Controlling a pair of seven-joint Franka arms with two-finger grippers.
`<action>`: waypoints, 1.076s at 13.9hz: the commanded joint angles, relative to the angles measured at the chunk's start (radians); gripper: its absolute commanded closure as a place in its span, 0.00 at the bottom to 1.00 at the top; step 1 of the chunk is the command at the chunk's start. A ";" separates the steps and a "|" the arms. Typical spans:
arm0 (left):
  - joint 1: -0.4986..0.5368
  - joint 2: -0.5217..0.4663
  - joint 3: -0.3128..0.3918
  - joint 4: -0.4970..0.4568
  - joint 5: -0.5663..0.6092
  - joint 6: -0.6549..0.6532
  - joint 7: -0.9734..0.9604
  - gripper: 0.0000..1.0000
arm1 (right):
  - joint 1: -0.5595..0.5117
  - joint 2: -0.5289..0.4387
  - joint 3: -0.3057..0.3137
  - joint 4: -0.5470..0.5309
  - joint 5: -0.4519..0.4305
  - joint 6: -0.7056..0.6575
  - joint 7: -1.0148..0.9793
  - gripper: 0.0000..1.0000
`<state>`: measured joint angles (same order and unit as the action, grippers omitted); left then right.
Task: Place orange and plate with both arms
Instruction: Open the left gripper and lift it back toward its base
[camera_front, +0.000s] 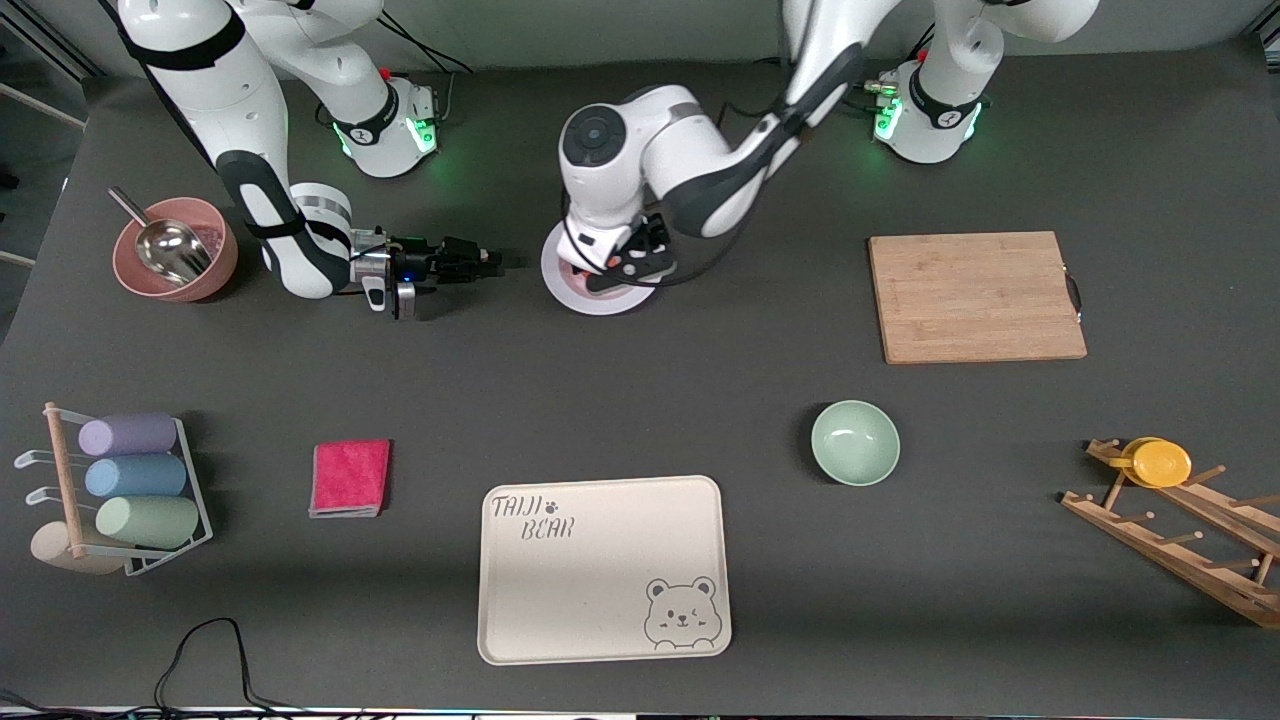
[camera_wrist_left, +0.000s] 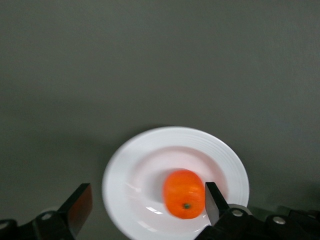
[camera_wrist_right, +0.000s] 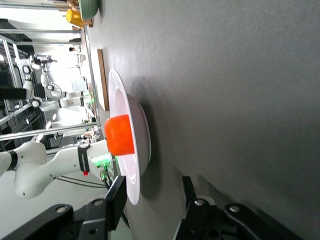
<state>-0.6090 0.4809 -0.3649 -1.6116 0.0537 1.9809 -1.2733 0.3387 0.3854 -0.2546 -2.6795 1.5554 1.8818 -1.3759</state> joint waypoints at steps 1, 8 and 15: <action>0.151 -0.123 -0.002 -0.028 -0.080 -0.141 0.196 0.00 | 0.029 0.038 0.006 0.018 0.080 -0.015 -0.043 0.48; 0.493 -0.219 0.037 0.146 -0.002 -0.534 0.559 0.00 | 0.224 0.056 0.006 0.050 0.285 -0.007 -0.043 0.48; 0.813 -0.318 0.043 0.110 0.040 -0.537 0.991 0.00 | 0.335 0.084 0.006 0.087 0.403 -0.006 -0.041 0.49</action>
<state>0.1521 0.2239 -0.3118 -1.4588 0.0715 1.4554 -0.3685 0.6547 0.4433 -0.2422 -2.6139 1.9253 1.8813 -1.3919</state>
